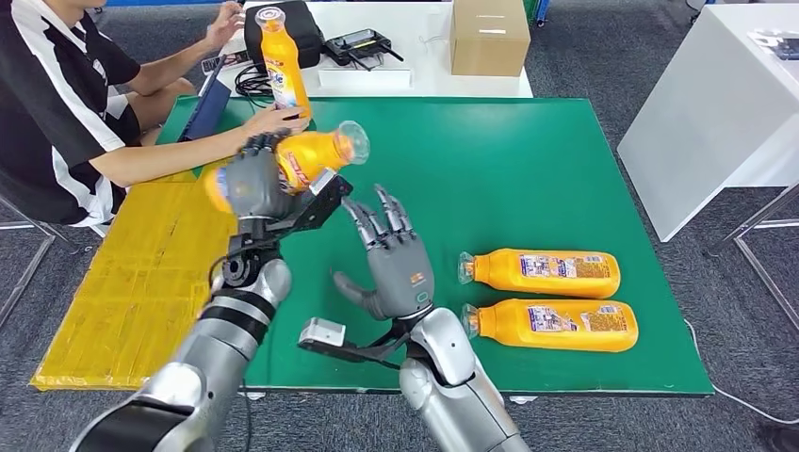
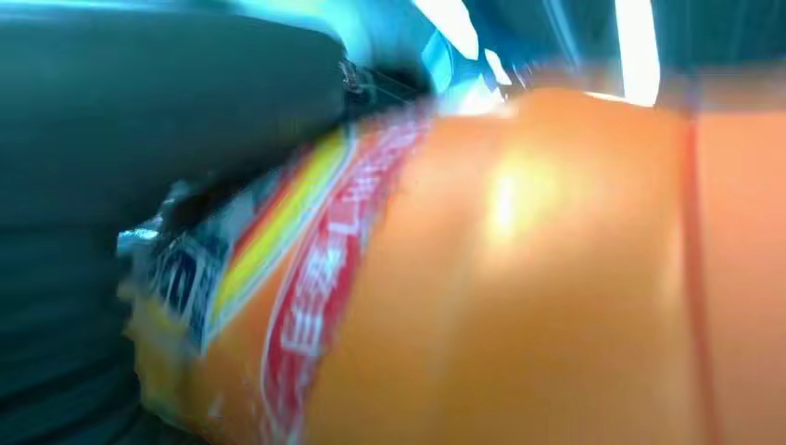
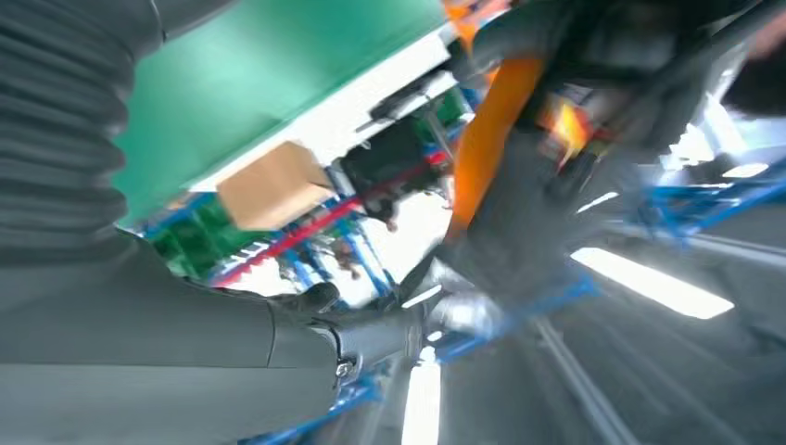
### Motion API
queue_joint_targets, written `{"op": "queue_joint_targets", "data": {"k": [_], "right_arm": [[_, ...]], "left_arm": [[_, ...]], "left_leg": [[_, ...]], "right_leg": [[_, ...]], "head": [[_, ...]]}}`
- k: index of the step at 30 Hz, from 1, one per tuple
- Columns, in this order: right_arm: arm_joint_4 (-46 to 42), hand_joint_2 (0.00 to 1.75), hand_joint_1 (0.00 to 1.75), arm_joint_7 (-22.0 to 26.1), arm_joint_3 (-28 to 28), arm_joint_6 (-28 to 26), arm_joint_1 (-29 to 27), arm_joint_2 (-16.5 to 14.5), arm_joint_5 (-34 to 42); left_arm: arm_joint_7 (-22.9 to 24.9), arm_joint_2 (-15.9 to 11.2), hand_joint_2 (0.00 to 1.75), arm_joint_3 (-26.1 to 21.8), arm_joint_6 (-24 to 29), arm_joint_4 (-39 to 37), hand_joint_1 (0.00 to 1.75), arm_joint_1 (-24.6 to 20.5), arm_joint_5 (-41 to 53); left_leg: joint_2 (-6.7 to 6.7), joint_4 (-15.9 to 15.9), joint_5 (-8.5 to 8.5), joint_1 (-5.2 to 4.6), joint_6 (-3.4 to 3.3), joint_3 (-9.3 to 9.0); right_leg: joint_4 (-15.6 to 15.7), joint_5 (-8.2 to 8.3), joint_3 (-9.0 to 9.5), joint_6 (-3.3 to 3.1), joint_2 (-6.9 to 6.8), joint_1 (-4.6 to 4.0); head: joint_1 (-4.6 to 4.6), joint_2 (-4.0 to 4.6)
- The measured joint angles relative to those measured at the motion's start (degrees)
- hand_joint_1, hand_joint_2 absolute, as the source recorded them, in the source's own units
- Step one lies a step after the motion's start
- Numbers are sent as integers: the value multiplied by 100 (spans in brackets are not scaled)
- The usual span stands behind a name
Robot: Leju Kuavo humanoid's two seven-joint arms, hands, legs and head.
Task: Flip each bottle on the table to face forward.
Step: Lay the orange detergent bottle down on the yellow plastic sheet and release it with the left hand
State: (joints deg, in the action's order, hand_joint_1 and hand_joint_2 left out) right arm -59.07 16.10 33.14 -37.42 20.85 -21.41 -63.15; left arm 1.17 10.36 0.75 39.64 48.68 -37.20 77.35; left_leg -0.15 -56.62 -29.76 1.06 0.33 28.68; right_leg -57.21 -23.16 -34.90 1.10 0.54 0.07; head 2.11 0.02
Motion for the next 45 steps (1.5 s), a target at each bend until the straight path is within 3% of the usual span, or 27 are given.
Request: {"op": "queue_joint_targets", "data": {"k": [3, 6, 8, 11, 14, 18, 23, 24, 27, 28, 37, 45], "right_arm": [[-173, 175, 0, 96, 289, 42, 8, -7, 115], [-338, 175, 0, 187, 547, 42, 16, 10, 338], [-456, 175, 0, 224, 697, 40, 12, 34, 448], [-642, 175, 0, 269, 887, 40, 1, 66, 535], [-792, 175, 0, 274, 1007, 43, -16, 105, 602], [-1028, 175, 0, 272, 1113, 60, -31, 187, 745], [-1301, 175, 0, 258, 1163, 78, -57, 273, 881], [-1335, 175, 0, 258, 1168, 81, -57, 283, 904], [-1419, 175, 0, 252, 1171, 84, -57, 304, 968], [-1437, 175, 0, 248, 1170, 84, -56, 311, 982], [-1545, 175, 0, 172, 1104, 33, -56, 336, 1210], [-1591, 175, 0, 172, 1066, 27, -57, 338, 1240]], "left_arm": [[1321, -441, 175, 51, 28, -489, 175, -283, 1083], [3098, -985, 175, 1095, -65, -1282, 175, -582, 1145], [3463, -1275, 175, 1887, -382, -1849, 175, -709, 1147], [3453, -1541, 175, 2714, -1046, -2518, 175, -735, 1131], [3468, -1678, 175, 3132, -1495, -2922, 175, -712, 1051], [3434, -1838, 175, 3211, -2018, -3227, 175, -708, 524], [3131, -1942, 175, 3004, -2012, -3385, 175, -657, 33], [3039, -1949, 175, 2942, -1967, -3401, 158, -654, -70], [2821, -1957, 175, 2722, -1813, -3430, 27, -643, -293], [2776, -1957, 175, 2654, -1773, -3434, 0, -634, -341], [2261, -1955, 175, 1990, -1327, -3439, 0, -563, -774], [2225, -1954, 175, 1768, -1293, -3439, 0, -543, -776]], "left_leg": [[-7, 0, 1, 4, 1, -6], [-21, 2, 0, 8, 3, -5], [-27, 2, 0, 9, 3, -5], [-28, 3, 0, 9, 3, -1], [-27, 3, 0, 8, 3, 3], [-25, 3, -2, 6, 4, 3], [-23, 4, -3, 6, 4, -3], [-22, 5, -3, 6, 4, -6], [-21, 5, -3, 6, 4, -15], [-20, 5, -2, 6, 4, -16], [3, 5, -1, 6, 5, -32], [6, 5, 0, 4, 5, -41]], "right_leg": [[-2, 0, -6, 0, 8, -9], [-2, 0, -8, -1, 18, -14], [-3, -1, -8, -1, 22, -14], [-5, -1, -8, -1, 22, -14], [-3, -1, -8, -1, 22, -9], [-1, -1, -7, -1, 20, -4], [0, -1, -1, -1, 18, -3], [0, -1, 2, -1, 18, -2], [0, -1, 8, -1, 17, -2], [0, -1, 10, -1, 16, -3], [-3, -2, 28, -3, 1, -3], [-3, -2, 39, -2, 1, -2]], "head": [[0, 0], [-1, 0], [1, 0], [-2, 0], [-3, 0], [-3, 0], [-2, 0], [-3, 0], [-2, 0], [-2, 0], [-1, 0], [-2, 0]]}}
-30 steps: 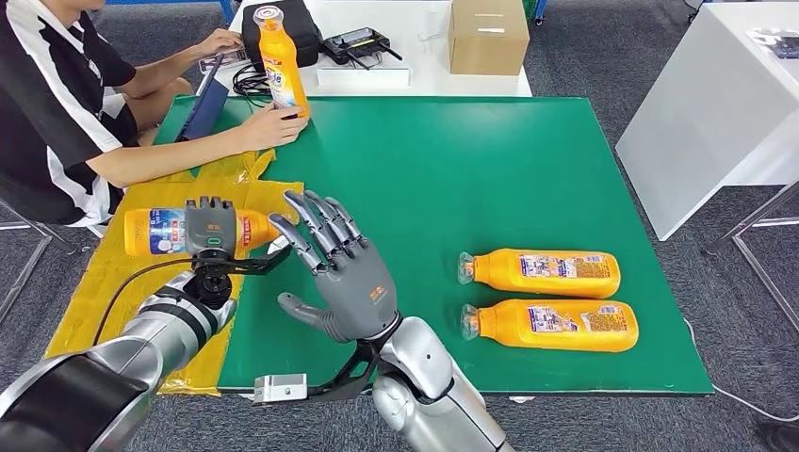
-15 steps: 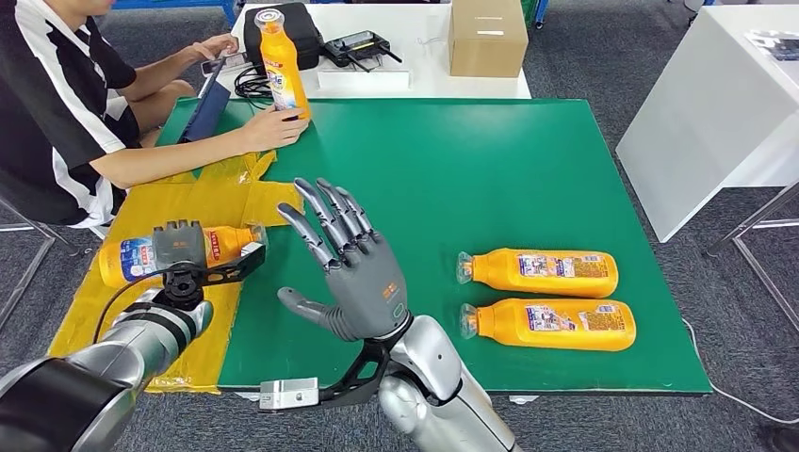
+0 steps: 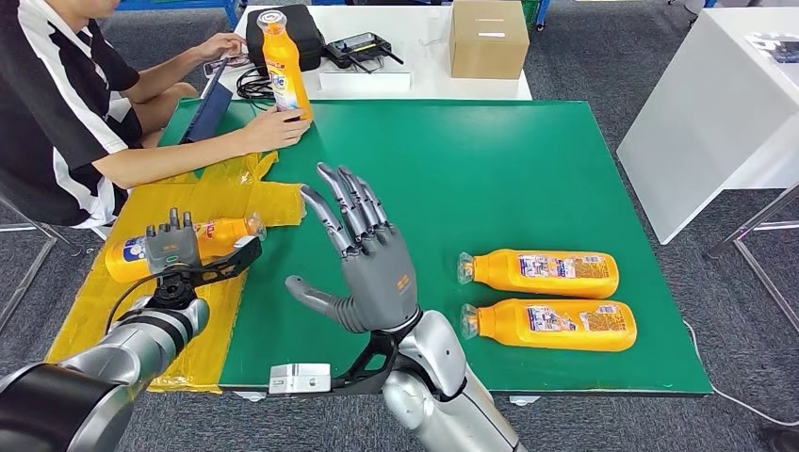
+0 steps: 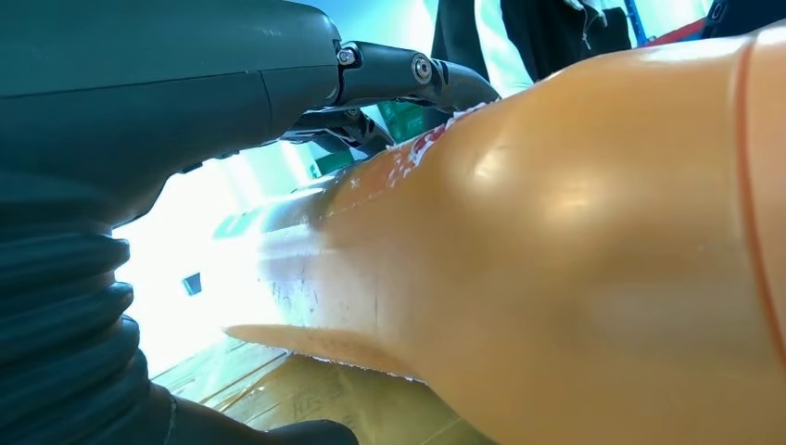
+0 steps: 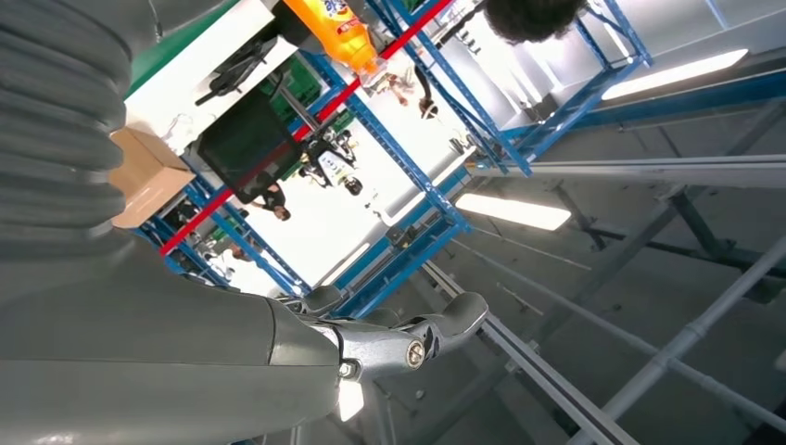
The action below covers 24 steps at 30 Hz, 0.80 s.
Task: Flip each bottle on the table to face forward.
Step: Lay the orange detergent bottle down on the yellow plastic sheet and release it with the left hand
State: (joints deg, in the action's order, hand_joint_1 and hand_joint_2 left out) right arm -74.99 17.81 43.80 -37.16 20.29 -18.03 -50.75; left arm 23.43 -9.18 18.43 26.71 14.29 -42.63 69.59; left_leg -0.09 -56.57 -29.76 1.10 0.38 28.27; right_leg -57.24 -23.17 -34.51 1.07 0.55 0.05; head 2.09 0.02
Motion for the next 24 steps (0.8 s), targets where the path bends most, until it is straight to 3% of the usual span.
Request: {"op": "queue_joint_targets", "data": {"k": [17, 24], "right_arm": [[-1, 175, 0, 0, -21, -6, 0, 2, 14], [-2, 175, 0, 2, -86, -26, 2, 10, 49]], "left_arm": [[-33, 0, 175, -88, 30, 0, 0, 8, -5], [-451, 22, 175, -305, 277, 0, 0, 55, -213]], "left_leg": [[1, 0, 0, 0, 0, -2], [0, 0, 0, 0, 0, -3]], "right_leg": [[0, 0, 1, 0, 0, 0], [0, 0, 2, 0, -2, 0]], "head": [[1, 0], [1, 0]]}}
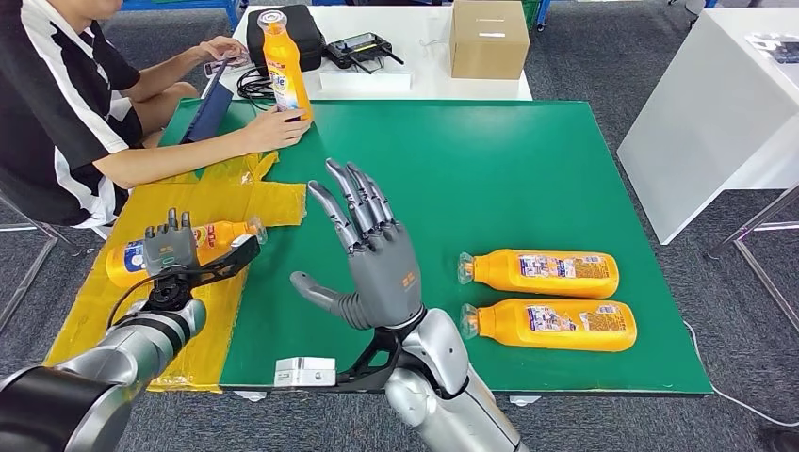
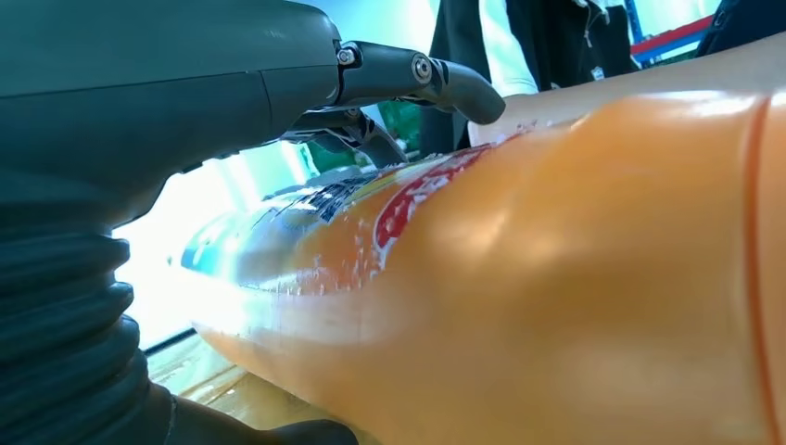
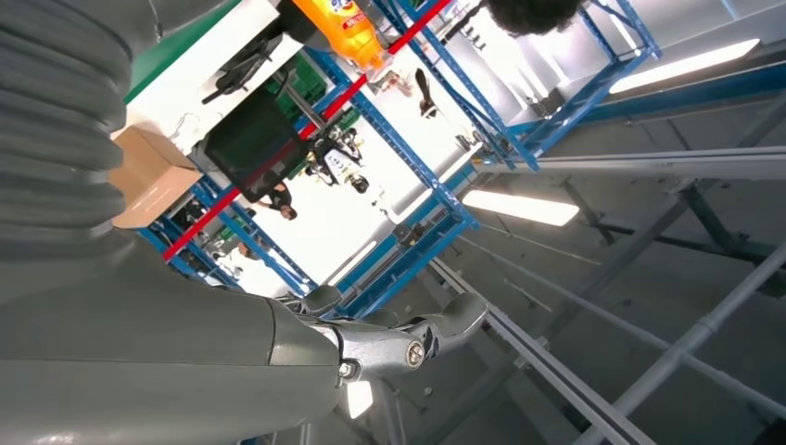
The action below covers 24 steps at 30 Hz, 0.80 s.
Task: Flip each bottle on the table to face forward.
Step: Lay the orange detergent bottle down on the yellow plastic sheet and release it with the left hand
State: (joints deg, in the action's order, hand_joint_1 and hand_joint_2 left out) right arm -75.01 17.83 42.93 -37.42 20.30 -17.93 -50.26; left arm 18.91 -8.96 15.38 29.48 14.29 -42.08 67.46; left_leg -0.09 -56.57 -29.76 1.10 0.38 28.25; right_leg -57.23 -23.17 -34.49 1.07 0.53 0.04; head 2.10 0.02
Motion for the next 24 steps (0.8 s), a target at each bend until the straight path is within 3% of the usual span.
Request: {"op": "queue_joint_targets", "data": {"k": [4, 6, 7, 10, 11, 12, 14, 16, 24], "right_arm": [[2, 175, 0, -16, -71, -90, 0, 5, -69], [2, 175, 0, -204, -151, -153, -20, 26, -349], [1, 175, 0, -353, -220, -176, -49, 62, -568], [-24, 175, 0, -726, -485, -73, -206, 265, -1179], [-47, 175, 0, -830, -565, 55, -258, 347, -1328], [-73, 175, 0, -938, -634, 210, -295, 429, -1453], [-117, 175, 0, -1126, -762, 534, -344, 620, -1630], [-130, 175, 0, -1238, -911, 829, -356, 855, -1705], [-176, 175, 0, -1287, -1443, 1590, -306, 1616, -1354]], "left_arm": [[-781, 76, 175, -326, 514, 21, 0, 42, -174], [-1650, 300, 175, -583, 840, 303, 0, 219, -142], [-2362, 509, 175, -822, 947, 670, 0, 365, -60], [-5284, 1300, 175, -2133, 1068, 2057, 0, 754, -164], [-5937, 1503, 175, -2676, 1077, 2415, 0, 846, -459], [-6250, 1649, 175, -3150, 1077, 2708, 0, 932, -784], [-6203, 1847, 175, -3809, 1077, 3204, 0, 1122, -1328], [-6041, 1971, 175, -4068, 1075, 3586, 0, 1339, -1600], [-5920, 2172, 175, -4193, 1073, 4498, 0, 1886, -2126]], "left_leg": [[0, -1, 1, -2, 1, -2], [-1, -4, 4, -16, -1, -33], [9, -6, 9, -24, -6, -39], [19, -6, 14, -33, -22, -5], [-24, -4, -3, -34, -22, -3], [-77, -2, -23, -38, -25, -12], [-149, -1, -58, -45, -36, -32], [-119, -3, -57, -46, -44, -29], [-35, -4, -44, -45, -46, 2]], "right_leg": [[1, 0, -2, 0, -2, -1], [3, 1, -10, 1, -2, -1], [3, 1, -14, 2, -12, -3], [3, 5, -14, 9, -25, 3], [4, 8, -13, 13, 21, 14], [4, 10, -12, 16, 77, 25], [6, 8, -11, 19, 158, 31], [8, 1, -16, 21, 137, 23], [9, -10, -17, 33, 59, 20]], "head": [[-1, 0], [8, 0], [16, 0], [-8, 0], [-20, 0], [-25, 0], [-13, 0], [-15, 0], [-15, 0]]}}
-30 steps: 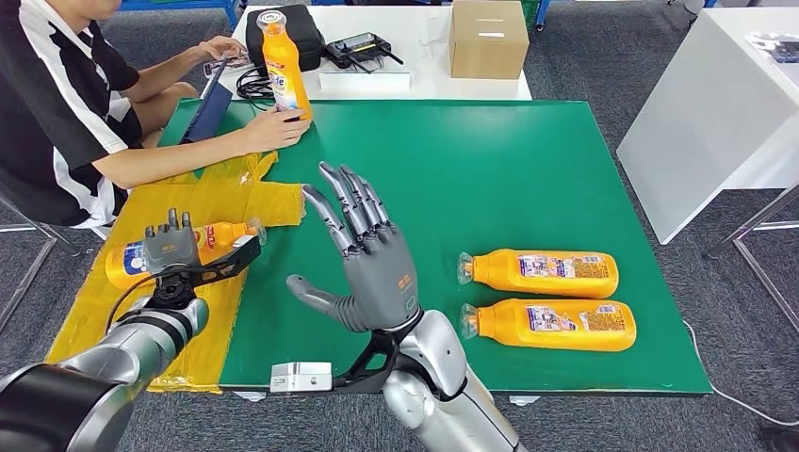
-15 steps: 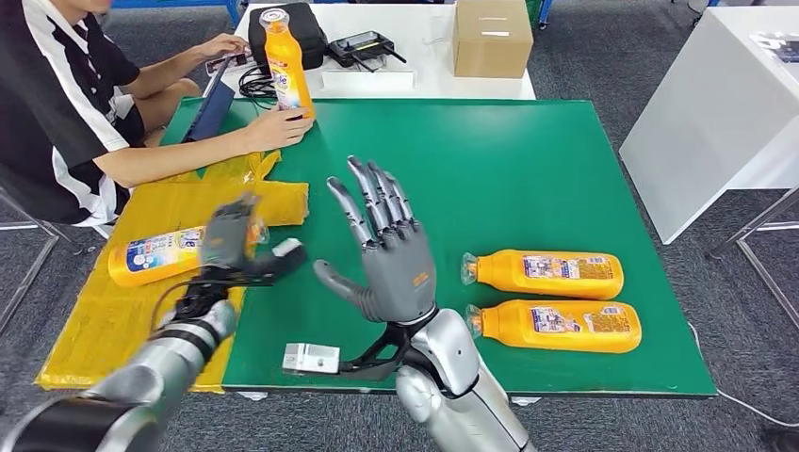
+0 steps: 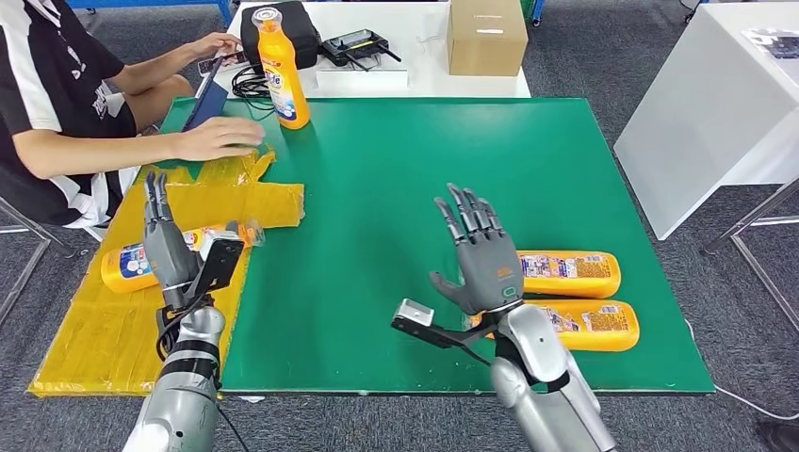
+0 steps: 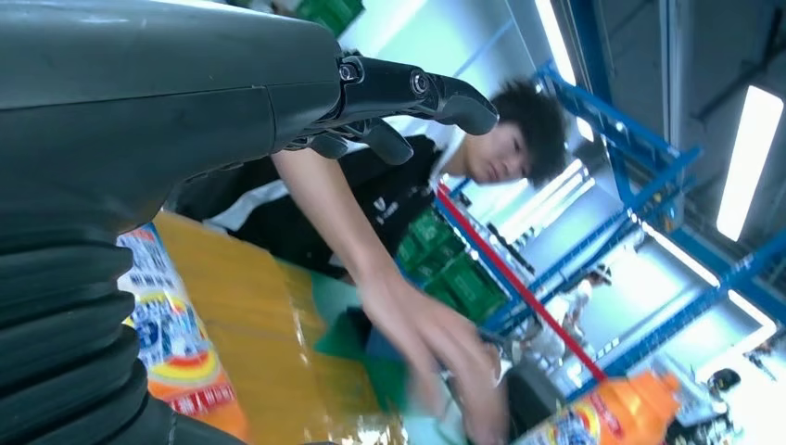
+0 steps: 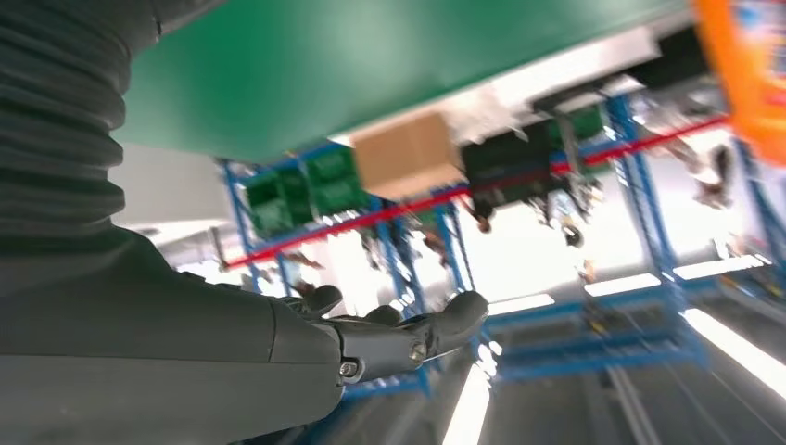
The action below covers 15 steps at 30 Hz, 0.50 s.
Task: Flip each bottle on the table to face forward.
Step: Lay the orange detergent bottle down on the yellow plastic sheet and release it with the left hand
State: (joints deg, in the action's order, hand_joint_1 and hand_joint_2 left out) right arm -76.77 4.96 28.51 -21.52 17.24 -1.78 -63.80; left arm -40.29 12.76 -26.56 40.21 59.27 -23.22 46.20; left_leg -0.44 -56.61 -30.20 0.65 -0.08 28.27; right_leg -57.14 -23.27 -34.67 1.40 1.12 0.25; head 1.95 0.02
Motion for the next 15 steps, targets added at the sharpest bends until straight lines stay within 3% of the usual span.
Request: {"op": "queue_joint_targets", "data": {"k": [11, 15], "right_arm": [[-25, 175, 0, 115, -452, 345, -185, 593, 171], [68, 175, 0, 183, -750, 688, -148, 876, 243]], "left_arm": [[9, 71, 175, 90, -27, 363, 0, 235, -467], [41, 50, 175, 265, -519, 314, 0, 245, -1101]], "left_leg": [[5, 0, -1, 0, 0, 3], [6, 0, 0, -1, -1, 4]], "right_leg": [[1, 0, -1, 0, -6, 0], [1, 0, 1, 0, -7, 4]], "head": [[1, 0], [0, 0]]}}
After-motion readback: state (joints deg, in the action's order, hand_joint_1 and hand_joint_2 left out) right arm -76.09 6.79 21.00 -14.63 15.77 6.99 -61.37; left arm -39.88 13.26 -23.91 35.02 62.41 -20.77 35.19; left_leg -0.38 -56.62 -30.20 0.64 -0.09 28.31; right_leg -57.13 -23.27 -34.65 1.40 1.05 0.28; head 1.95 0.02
